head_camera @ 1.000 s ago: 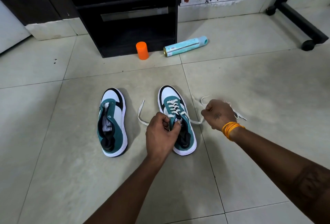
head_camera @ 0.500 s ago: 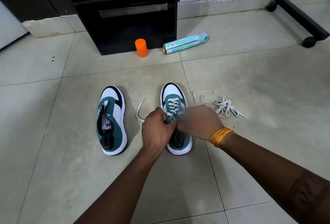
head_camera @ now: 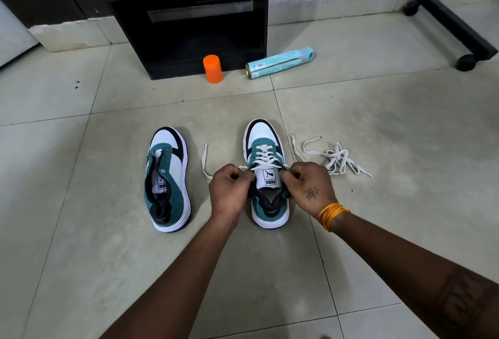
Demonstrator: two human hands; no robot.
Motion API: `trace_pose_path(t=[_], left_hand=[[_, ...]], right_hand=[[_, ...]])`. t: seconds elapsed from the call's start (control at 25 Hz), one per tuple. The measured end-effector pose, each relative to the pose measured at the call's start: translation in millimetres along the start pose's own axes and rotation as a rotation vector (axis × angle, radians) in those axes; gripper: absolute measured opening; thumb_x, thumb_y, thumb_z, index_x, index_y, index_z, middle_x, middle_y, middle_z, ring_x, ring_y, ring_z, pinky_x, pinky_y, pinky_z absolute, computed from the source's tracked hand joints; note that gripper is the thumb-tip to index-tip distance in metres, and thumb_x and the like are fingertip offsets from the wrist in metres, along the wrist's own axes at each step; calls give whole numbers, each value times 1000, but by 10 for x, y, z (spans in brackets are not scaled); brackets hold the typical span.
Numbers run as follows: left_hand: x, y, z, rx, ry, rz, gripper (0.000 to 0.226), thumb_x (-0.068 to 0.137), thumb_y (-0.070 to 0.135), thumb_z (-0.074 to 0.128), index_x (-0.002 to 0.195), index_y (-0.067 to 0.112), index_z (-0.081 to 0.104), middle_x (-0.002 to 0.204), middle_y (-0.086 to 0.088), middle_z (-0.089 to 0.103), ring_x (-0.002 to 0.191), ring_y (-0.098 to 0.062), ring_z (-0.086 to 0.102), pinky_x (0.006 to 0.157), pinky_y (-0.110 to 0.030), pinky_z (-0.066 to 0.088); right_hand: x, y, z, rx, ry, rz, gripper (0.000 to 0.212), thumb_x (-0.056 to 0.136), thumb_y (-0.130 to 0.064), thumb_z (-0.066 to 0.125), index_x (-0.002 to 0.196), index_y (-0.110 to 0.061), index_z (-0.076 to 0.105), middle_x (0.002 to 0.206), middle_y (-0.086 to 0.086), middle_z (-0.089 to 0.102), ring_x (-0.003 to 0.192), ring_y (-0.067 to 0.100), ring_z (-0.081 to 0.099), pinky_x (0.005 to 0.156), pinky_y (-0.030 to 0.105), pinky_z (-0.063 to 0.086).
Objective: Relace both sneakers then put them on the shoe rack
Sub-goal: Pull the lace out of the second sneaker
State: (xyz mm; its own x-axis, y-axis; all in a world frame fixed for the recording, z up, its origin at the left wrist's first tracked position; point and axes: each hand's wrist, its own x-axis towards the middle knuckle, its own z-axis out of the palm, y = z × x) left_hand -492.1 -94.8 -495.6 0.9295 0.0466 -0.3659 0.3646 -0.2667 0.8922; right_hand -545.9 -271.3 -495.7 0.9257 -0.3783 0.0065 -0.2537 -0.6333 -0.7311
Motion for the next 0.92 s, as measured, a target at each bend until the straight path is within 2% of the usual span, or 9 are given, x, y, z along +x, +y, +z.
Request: trace_pose_path(t=[0.16, 0.24, 0.32, 0.48, 0.56, 0.64, 0.72, 0.84, 0.92], left_hand=[[-219, 63, 37, 360, 146, 422, 38, 82, 29, 81, 73, 19, 45, 63, 7, 47, 56, -12, 42, 57, -33, 37], [-285, 108, 73, 545, 119, 660, 19, 87, 26, 72, 96, 21, 55, 85, 5, 60, 69, -21, 56, 61, -36, 45], [-257, 149, 71, 744, 26, 781, 24, 92, 25, 64, 116, 24, 60, 102, -2, 63, 78, -30, 65, 62, -40, 52], [-107, 195, 3, 795, -4, 895, 10, 100, 26, 60, 105, 17, 62, 102, -1, 60, 79, -29, 65, 62, -39, 52], [-29, 183, 1, 421, 20, 750, 4, 101, 21, 61, 98, 18, 63, 96, 2, 65, 80, -24, 65, 67, -40, 54], [99, 233, -44, -11, 93, 304, 11, 100, 18, 64, 89, 22, 65, 86, 3, 69, 77, -23, 67, 66, -43, 59], [173, 244, -113, 117, 110, 218, 9, 98, 18, 66, 91, 25, 67, 92, 3, 71, 84, -25, 70, 73, -43, 60], [91, 240, -153, 664, -34, 718, 35, 95, 12, 58, 128, 22, 62, 129, -1, 59, 97, -25, 67, 78, -40, 56], [30, 310, -117, 733, -176, 931, 45, 90, 11, 51, 134, 19, 59, 131, -1, 57, 97, -28, 68, 76, -41, 57]], right_hand=[[-120, -27, 70, -101, 40, -131, 40, 93, -42, 67, 68, -17, 48, 59, -4, 51, 58, 19, 52, 55, 35, 40], [-142, -40, 98, -119, 35, -155, 39, 94, -43, 63, 72, -18, 45, 62, -4, 50, 60, 20, 51, 56, 37, 41], [-144, -36, 98, -116, 37, -170, 37, 95, -42, 61, 73, -17, 45, 64, -3, 51, 61, 23, 51, 56, 40, 43], [-161, -43, 86, -110, 39, -185, 36, 95, -43, 58, 74, -16, 45, 64, -3, 51, 61, 25, 52, 57, 41, 45], [-182, -62, 90, -126, 47, -174, 36, 97, -37, 61, 75, -16, 43, 64, -4, 47, 60, 26, 50, 56, 40, 44], [-201, -87, 94, -145, 49, -170, 36, 99, -34, 63, 76, -18, 40, 64, -6, 43, 59, 24, 47, 55, 36, 39], [-212, -107, 100, -154, 43, -172, 36, 99, -33, 62, 78, -19, 38, 66, -6, 42, 61, 23, 46, 56, 35, 38], [-200, -130, 94, -157, 32, -162, 34, 100, -33, 61, 80, -20, 38, 70, -4, 45, 63, 24, 47, 56, 36, 40], [-199, -135, 100, -149, 35, -167, 32, 99, -32, 61, 80, -20, 38, 71, -3, 46, 63, 23, 44, 57, 36, 39]])
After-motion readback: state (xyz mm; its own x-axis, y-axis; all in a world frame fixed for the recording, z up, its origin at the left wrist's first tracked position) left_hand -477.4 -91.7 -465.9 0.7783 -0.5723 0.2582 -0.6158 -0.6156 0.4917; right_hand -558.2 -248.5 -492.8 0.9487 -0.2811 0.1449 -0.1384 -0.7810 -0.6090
